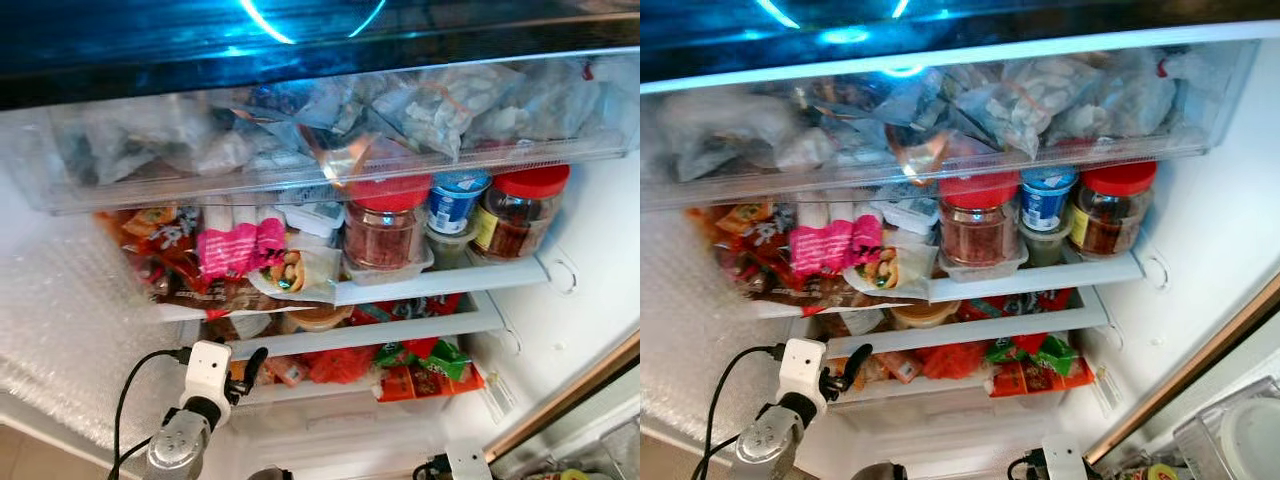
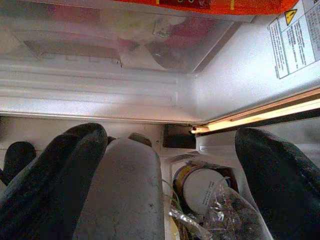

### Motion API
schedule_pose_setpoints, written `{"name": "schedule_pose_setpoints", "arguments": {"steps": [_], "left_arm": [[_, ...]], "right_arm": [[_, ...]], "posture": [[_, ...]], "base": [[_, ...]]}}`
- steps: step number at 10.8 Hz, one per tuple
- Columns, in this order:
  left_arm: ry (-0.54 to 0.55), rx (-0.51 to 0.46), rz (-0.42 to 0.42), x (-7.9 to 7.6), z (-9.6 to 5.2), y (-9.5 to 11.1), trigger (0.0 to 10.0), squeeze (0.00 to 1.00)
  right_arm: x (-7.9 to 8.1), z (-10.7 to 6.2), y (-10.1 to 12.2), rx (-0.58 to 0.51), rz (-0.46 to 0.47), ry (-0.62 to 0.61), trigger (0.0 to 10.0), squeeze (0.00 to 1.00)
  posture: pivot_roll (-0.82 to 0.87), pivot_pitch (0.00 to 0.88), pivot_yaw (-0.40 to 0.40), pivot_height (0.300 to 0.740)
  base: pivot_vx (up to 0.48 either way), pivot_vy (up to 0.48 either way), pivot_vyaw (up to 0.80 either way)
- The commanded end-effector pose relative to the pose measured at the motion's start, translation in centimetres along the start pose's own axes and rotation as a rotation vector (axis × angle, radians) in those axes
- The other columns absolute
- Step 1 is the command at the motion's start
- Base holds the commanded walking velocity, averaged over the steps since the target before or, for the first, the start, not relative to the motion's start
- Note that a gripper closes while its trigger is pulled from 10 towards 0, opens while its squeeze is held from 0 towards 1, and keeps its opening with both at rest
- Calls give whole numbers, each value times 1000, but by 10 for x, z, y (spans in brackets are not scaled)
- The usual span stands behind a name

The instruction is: Restocking fridge

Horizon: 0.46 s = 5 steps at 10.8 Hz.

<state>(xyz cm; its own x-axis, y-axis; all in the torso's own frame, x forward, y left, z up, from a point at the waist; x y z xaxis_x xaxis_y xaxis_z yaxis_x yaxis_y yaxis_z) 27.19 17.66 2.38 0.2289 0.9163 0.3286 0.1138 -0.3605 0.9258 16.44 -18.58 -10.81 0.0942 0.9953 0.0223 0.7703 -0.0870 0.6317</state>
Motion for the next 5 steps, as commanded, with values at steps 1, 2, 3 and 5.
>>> {"name": "schedule_pose_setpoints", "arguments": {"steps": [1,2,3,5], "left_arm": [[0,30,-4,1,-6,-10,10000,0],[-5,32,-3,0,-5,-11,10000,0],[-4,36,-7,0,-6,-12,10000,0],[-15,47,-6,-3,-7,-15,10000,0]], "right_arm": [[2,-11,-40,141,40,-16,10000,0],[2,-12,-40,141,42,-18,10000,0],[2,-12,-41,141,41,-21,10000,0],[1,-12,-41,141,33,-27,10000,0]], "posture": [[-76,14,78,651],[-76,14,78,651],[-73,16,77,651],[-72,20,77,651]], "base": [[-300,0,0],[-300,0,0],[-315,0,0],[-319,0,0]]}}
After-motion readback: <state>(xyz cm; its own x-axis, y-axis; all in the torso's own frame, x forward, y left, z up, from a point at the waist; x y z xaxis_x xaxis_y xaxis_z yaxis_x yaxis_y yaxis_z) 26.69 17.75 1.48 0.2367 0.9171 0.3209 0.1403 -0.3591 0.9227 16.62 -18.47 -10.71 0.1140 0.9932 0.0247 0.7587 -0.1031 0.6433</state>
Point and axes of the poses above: a point about 5 cm out from each wrist's last joint towards the gripper, its own z axis pointing out of the wrist towards the gripper, its own y axis along the axis of the wrist's last joint, x = y × z, the point moved 2 cm from there along z, pointing out of the wrist towards the gripper, and after that the axes turned 14 degrees about z, right-handed, at the moved point
